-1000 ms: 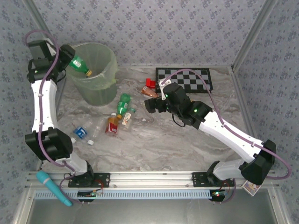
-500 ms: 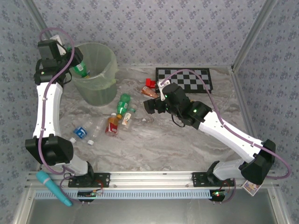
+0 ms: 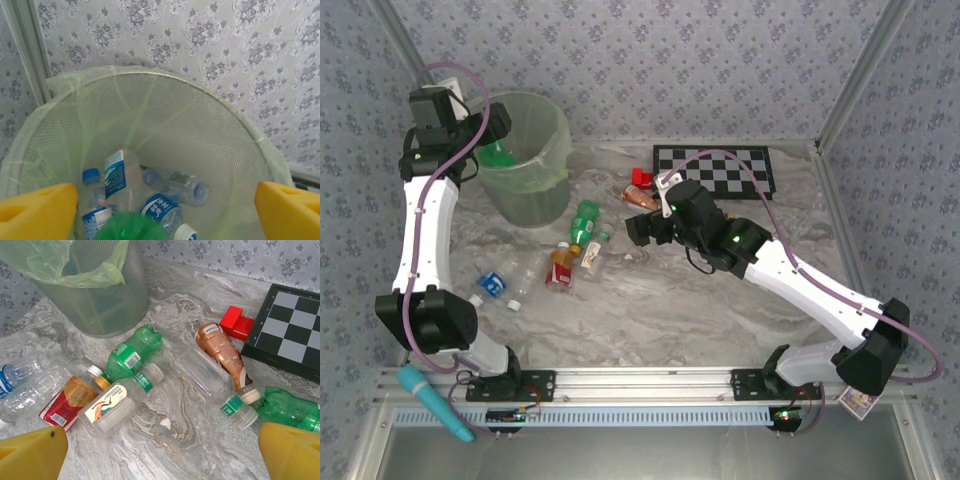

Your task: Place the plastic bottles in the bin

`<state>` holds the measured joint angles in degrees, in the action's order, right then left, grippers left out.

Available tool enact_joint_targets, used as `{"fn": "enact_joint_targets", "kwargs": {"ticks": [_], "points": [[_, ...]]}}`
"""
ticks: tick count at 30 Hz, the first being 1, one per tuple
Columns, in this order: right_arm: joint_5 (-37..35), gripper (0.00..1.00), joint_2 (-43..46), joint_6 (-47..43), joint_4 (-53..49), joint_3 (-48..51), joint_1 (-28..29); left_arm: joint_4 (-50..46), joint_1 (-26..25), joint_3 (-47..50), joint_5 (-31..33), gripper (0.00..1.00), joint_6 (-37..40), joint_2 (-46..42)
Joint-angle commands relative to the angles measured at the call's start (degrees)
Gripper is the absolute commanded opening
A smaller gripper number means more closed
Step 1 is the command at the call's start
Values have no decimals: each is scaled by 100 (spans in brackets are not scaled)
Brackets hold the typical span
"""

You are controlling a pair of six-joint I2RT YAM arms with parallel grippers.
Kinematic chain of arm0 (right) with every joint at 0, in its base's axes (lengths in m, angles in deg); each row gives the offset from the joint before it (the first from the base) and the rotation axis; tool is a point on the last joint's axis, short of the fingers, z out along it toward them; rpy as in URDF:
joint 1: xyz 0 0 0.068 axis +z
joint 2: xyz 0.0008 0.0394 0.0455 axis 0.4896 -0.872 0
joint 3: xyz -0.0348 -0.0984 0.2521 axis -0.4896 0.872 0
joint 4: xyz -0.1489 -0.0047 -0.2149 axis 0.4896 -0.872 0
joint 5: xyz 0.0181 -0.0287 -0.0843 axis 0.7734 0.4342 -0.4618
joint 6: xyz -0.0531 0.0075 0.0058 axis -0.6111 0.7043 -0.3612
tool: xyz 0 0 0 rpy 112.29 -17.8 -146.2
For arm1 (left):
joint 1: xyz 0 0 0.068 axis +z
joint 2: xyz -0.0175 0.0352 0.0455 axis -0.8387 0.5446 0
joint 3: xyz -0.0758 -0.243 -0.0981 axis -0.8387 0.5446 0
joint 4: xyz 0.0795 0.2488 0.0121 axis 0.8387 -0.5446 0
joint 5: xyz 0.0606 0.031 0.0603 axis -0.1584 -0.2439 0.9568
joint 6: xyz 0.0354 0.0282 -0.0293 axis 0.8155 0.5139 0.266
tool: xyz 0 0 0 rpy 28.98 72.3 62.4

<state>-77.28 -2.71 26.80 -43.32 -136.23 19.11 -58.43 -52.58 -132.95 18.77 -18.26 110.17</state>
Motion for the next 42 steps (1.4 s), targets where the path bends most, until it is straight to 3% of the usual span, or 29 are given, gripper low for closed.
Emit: {"fn": "enact_joint_targets", "kwargs": {"ticks": [1, 15, 21, 29, 42], "points": [[-141, 100, 103, 64, -101, 12, 34, -76, 10, -210, -13, 94, -5, 24], [-177, 100, 105, 98, -84, 58, 27, -237, 28, -439, -182, 100, -231, -37], [-249, 100, 15, 377, -462, 46, -138, -282, 13, -349, -683, 100, -628, -196], [190, 100, -152, 766, -630, 371, -1102, -213, -344, 276, -1064, 100, -1016, -704], [1299, 100, -1137, 241, -267, 421, -2760, -731, -1135, 1011, -1166, 100, -956, -1606]]}}
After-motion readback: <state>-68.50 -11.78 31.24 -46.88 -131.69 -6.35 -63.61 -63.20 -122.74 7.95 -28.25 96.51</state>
